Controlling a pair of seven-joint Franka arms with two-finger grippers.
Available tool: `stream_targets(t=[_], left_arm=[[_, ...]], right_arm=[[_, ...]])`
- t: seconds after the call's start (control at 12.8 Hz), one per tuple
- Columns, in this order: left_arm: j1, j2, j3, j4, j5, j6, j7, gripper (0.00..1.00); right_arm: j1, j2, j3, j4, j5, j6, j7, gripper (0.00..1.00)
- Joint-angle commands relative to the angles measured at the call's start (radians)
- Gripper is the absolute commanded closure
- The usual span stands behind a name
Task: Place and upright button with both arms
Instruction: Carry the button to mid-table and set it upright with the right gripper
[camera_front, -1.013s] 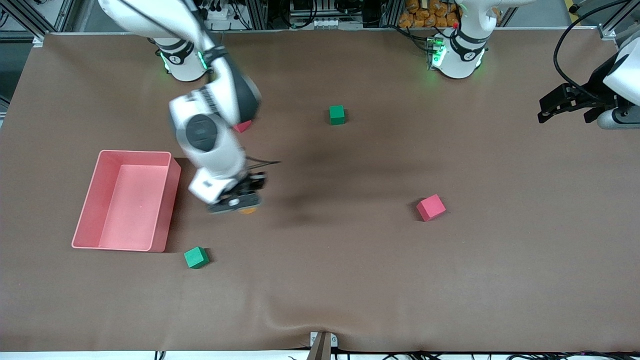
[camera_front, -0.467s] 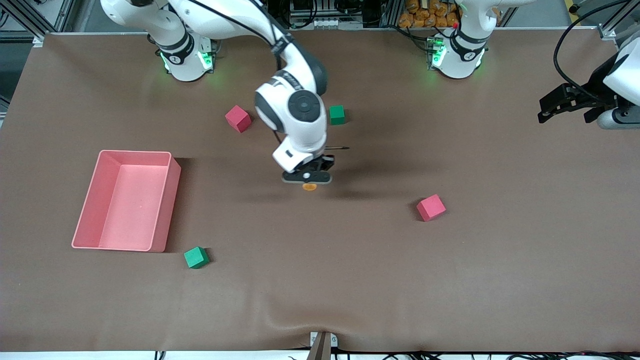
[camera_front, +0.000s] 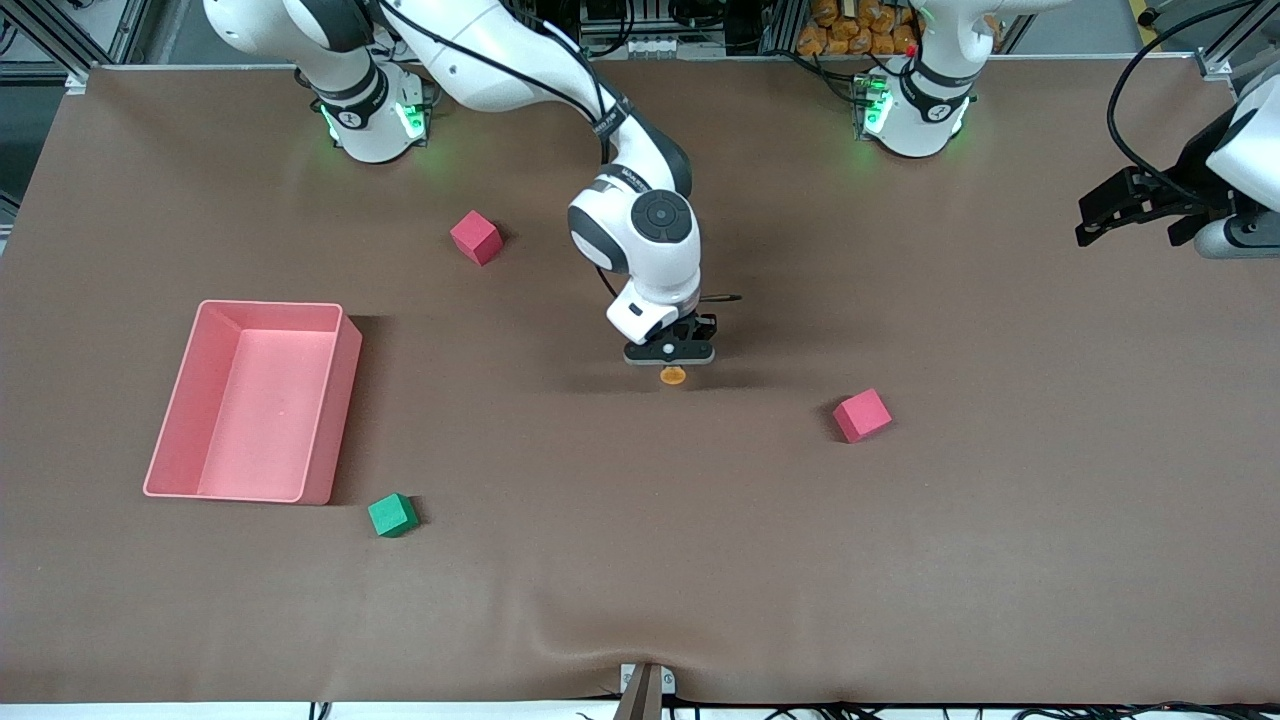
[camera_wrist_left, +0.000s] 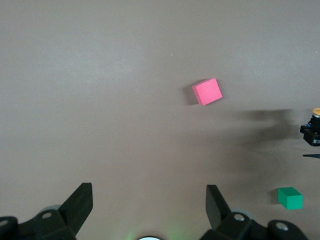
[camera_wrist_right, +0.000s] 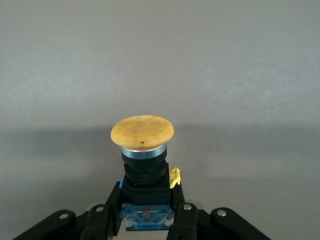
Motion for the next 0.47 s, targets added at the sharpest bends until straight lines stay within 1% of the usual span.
stream_targets(t=[0.0, 0.16, 0.23, 0.31, 0.39], left_arm=[[0.004, 0.012, -0.002, 0.025, 0.004, -0.021, 0.023, 0.0], [0.004, 0.011, -0.002, 0.025, 0.004, -0.021, 0.023, 0.0], [0.004, 0.012, -0.002, 0.025, 0.004, -0.023, 0.023, 0.0], [0.006, 0.012, -0.002, 0.025, 0.002, -0.021, 0.023, 0.0], [0.006, 0.012, -0.002, 0.025, 0.002, -0.023, 0.023, 0.0]], right_arm=[[0.006, 0.036, -0.011, 0.04, -0.008, -0.002, -0.078, 1.0], [-0.002, 0.064, -0.009, 0.04, 0.003, 0.0, -0.07, 1.0], [-0.003, 0.07, -0.009, 0.04, 0.003, 0.0, -0.068, 0.91], [-0.005, 0.07, -0.009, 0.04, 0.003, 0.001, -0.067, 0.55], [-0.002, 0.067, -0.009, 0.04, 0.003, 0.0, -0.065, 0.01]])
